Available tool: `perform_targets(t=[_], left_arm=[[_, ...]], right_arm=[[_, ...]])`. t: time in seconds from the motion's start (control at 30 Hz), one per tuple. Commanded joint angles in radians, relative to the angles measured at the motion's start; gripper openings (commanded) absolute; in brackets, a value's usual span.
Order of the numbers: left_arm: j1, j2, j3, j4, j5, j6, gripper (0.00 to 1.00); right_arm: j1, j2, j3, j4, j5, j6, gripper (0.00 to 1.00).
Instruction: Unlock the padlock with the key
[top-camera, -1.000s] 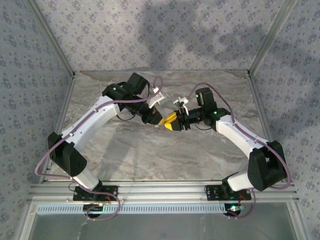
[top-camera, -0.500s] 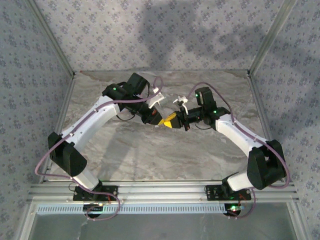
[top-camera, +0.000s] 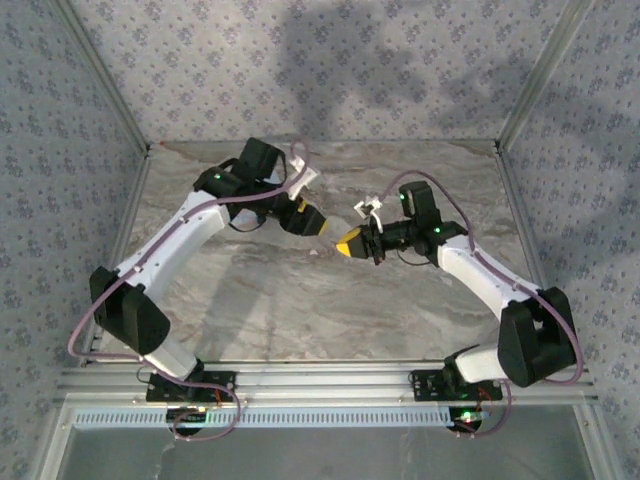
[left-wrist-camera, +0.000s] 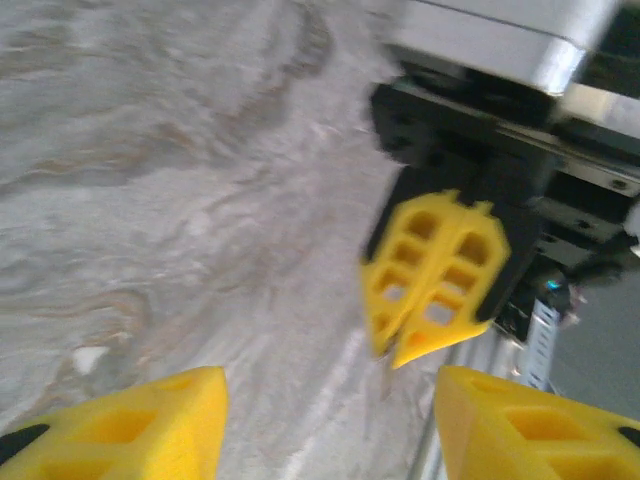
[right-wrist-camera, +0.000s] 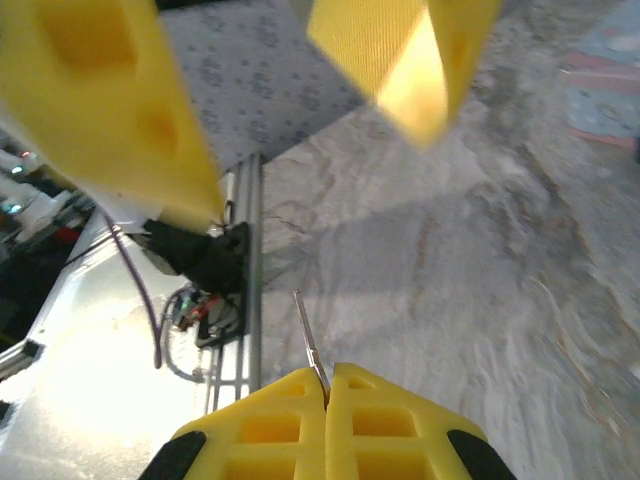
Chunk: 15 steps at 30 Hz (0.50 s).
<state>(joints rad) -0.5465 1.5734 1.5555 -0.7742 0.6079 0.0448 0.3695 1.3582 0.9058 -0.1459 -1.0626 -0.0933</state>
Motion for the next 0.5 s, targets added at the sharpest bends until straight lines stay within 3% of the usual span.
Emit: perform_targets(t=[0.0, 0.1, 0.23, 0.47], left_arm=[[0.074, -0.035, -0.093, 0.212, -0.155, -0.194, 0.64], [0.124, 0.016, -0.124, 0.249, -0.285, -0.259, 0.66], [0.145, 0.148, -0.047, 0.221, -0.421, -0.263, 0.68], [0.158, 0.398, 0.194, 0.143, -0.538, -0.274, 0.69]], right_arm=[[-0.025, -0.064, -0.053, 0.075, 0.152, 0.109, 0.00], [-0.026, -0.095, -0.085, 0.091, 0.255, 0.159, 0.00], [-0.018, -0.114, -0.104, 0.090, 0.368, 0.206, 0.00], [-0.015, -0.117, -0.125, 0.062, 0.536, 0.266, 0.00]])
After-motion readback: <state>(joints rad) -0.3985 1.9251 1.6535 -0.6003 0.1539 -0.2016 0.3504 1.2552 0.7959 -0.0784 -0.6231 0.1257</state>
